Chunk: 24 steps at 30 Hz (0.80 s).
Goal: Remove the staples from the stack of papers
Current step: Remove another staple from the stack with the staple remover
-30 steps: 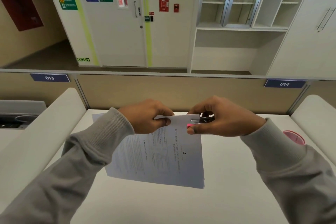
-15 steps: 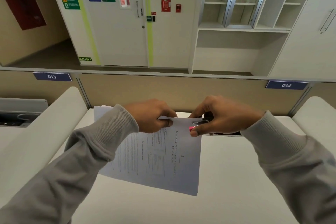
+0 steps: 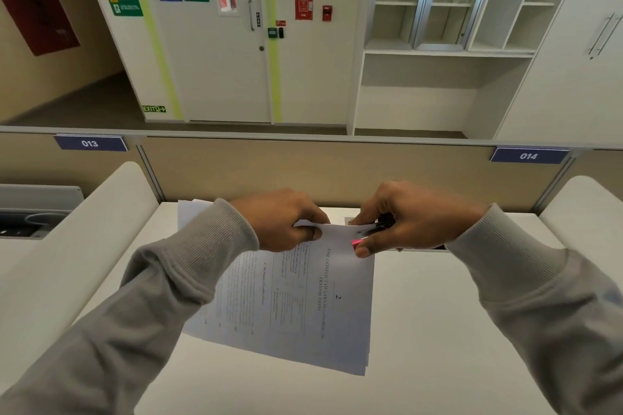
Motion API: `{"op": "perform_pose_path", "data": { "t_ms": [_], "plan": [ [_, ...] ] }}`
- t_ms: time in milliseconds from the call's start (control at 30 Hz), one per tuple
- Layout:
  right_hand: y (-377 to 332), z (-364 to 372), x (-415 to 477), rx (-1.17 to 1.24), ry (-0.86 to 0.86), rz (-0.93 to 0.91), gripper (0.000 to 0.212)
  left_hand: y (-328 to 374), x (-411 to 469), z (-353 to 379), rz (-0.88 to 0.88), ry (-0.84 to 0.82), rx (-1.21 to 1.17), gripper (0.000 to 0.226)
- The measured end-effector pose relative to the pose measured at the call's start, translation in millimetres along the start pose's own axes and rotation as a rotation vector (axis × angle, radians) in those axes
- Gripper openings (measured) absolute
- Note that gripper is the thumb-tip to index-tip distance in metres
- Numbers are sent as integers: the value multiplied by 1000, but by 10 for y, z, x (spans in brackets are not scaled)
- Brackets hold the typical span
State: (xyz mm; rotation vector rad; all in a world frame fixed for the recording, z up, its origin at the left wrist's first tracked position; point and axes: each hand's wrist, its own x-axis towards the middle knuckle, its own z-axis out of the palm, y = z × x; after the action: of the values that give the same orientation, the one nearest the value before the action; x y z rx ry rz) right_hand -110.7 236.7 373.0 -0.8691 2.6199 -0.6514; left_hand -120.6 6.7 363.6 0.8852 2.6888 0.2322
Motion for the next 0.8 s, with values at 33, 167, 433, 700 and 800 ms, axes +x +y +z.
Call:
{"op": "perform_pose_path", "data": {
  "t_ms": [33,167,433,700,800],
  "plan": [
    [4,2,7,2,-4,-4,23,-1,5,1,4,3,-3,31],
    [21,2,40,-7,-12,-9,23,-23,35,7,8,3,18,32],
    [82,-10,117,-92,-4,-24,21,-55,84,11,21,2,20,32],
    [243,-51,97,189,24,-7,35,-219,171,35,20,33,-45,30],
    [450,-23,32,501,218,-33,35,-349,185,62,5,67,-163,26]
  ]
}}
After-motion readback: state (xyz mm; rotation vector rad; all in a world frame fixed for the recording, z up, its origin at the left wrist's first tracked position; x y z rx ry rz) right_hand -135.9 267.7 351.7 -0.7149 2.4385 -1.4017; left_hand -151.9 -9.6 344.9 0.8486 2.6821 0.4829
